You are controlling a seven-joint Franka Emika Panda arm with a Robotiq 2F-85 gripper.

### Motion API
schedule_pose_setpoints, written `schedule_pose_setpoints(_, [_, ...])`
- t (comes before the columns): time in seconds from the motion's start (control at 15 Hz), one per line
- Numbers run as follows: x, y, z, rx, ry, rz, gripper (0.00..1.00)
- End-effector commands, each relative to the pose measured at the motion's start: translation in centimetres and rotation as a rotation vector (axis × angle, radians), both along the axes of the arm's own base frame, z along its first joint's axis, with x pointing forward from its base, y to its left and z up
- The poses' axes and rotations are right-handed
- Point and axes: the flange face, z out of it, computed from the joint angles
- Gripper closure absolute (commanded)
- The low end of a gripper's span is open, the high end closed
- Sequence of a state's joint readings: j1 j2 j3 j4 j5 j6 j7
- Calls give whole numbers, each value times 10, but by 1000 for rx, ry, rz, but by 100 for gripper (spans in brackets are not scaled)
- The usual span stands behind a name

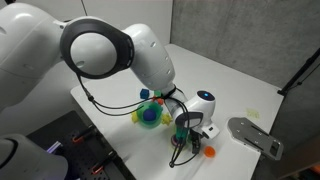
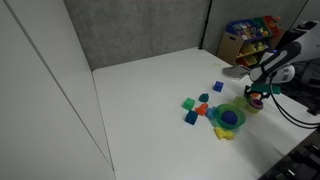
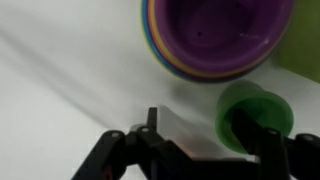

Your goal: Put the small green bowl inside the purple bowl

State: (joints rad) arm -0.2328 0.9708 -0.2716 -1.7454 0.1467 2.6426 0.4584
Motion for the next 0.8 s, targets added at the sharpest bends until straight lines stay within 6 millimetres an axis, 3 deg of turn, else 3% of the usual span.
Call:
schedule_pose_setpoints(0.0, [7,0,12,-11,-2,-22,54])
schedule_pose_setpoints(0.27, [8,2,29,-32,-13,-29,87])
schedule_pose_setpoints(0.4, [7,1,40,-40,-21,-31,97])
schedule_pose_setpoints(0.73, [2,-7,69,-56,-38,-41,96])
